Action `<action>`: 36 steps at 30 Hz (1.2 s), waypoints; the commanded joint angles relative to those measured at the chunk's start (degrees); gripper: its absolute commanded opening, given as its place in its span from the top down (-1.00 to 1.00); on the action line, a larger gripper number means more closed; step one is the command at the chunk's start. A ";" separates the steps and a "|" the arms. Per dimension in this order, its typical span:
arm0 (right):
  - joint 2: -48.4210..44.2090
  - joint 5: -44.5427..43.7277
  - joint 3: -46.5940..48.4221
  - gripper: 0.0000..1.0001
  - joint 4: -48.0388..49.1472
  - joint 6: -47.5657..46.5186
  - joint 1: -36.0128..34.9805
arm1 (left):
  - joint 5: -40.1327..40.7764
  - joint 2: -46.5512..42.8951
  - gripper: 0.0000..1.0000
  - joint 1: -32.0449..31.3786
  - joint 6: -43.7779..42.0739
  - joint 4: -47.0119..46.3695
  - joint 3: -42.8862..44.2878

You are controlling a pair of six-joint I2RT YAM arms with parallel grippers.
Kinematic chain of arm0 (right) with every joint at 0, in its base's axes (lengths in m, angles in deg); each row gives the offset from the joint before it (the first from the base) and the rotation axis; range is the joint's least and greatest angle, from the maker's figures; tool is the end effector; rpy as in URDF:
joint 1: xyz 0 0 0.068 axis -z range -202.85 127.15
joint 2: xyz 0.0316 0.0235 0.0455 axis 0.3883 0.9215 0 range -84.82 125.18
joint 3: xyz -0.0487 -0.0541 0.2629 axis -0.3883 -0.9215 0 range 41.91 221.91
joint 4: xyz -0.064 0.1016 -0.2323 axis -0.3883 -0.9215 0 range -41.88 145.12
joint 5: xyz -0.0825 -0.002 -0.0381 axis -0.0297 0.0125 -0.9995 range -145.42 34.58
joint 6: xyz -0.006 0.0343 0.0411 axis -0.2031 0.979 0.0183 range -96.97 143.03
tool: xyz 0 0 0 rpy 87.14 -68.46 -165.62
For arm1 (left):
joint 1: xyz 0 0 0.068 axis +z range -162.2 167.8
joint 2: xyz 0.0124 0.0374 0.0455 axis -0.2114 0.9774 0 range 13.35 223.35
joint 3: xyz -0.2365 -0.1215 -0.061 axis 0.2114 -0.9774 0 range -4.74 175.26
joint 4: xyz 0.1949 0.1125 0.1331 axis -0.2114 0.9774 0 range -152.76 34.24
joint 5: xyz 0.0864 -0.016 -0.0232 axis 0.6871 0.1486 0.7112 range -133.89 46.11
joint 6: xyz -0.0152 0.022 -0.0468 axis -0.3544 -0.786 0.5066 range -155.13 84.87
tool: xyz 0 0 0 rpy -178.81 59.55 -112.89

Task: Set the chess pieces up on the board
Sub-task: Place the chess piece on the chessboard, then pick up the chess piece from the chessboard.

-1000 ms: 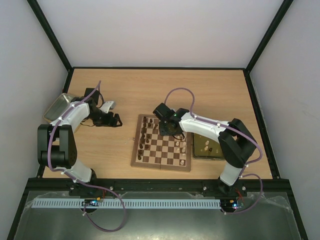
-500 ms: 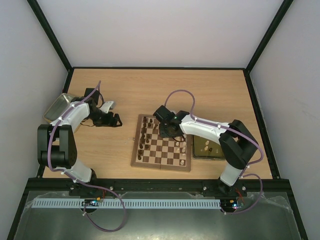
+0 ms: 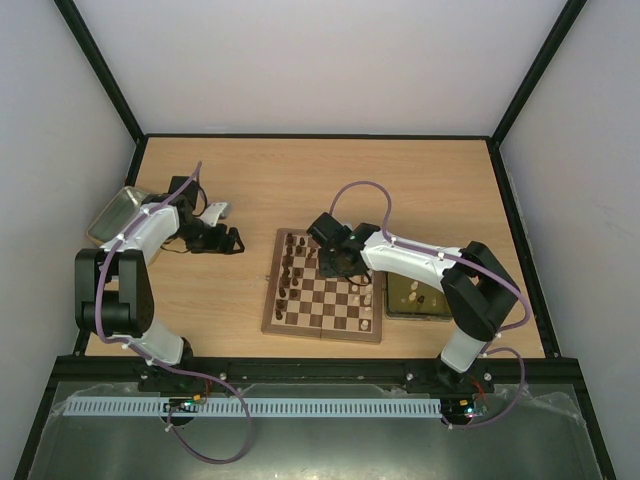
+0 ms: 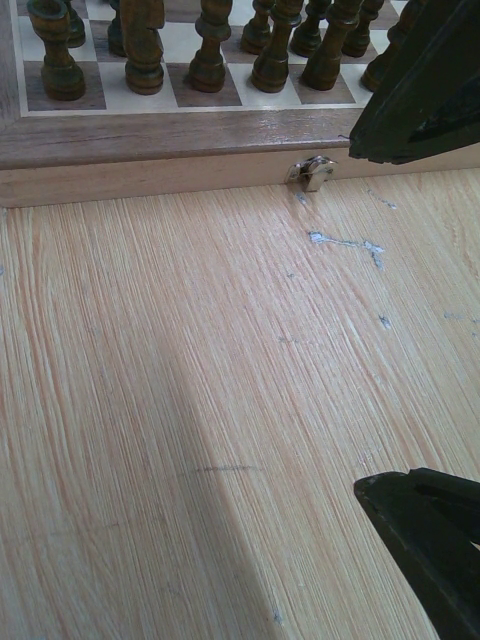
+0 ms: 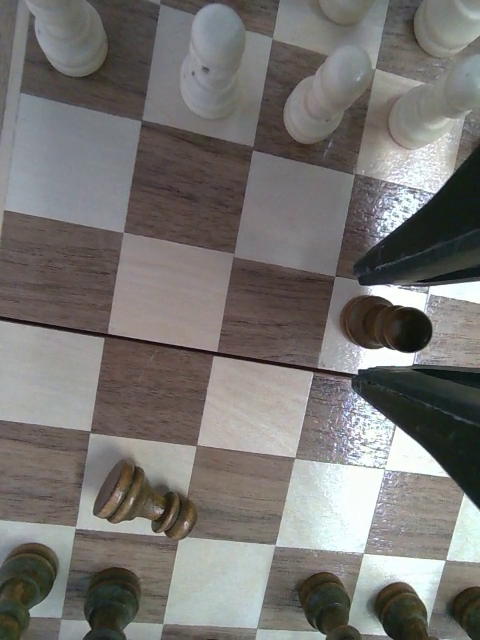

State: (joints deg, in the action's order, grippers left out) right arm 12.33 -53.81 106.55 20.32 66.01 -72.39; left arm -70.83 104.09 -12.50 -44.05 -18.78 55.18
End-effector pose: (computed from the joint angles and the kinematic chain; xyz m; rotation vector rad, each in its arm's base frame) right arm 0.2159 0.2548 0.1933 -0.1715 2.8497 0.4415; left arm 0.2922 -0.0176 0.2014 0.3117 2.7601 -0.6351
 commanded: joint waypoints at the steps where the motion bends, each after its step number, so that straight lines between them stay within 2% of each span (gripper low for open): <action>1: -1.50 0.13 -0.74 0.58 0.14 0.61 -0.40 | 0.05 -1.26 -0.68 0.19 0.14 0.13 -0.74; 20: -0.88 0.57 0.75 0.88 -1.89 0.01 -1.15 | -0.04 -1.43 -0.68 0.12 0.14 0.13 -0.76; 28: 0.93 -1.41 9.26 0.88 -9.46 0.93 -11.20 | -0.22 -1.51 -0.68 0.12 0.10 0.13 -0.72; 36: -0.81 1.74 8.17 0.88 -10.97 3.23 -16.88 | -0.18 -1.74 -0.68 0.20 0.06 0.13 -0.75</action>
State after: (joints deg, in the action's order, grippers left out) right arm 12.44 -52.48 115.32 13.13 67.63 -87.93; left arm -70.85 104.07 -12.50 -44.05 -18.78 55.18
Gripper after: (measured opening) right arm 0.059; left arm 0.839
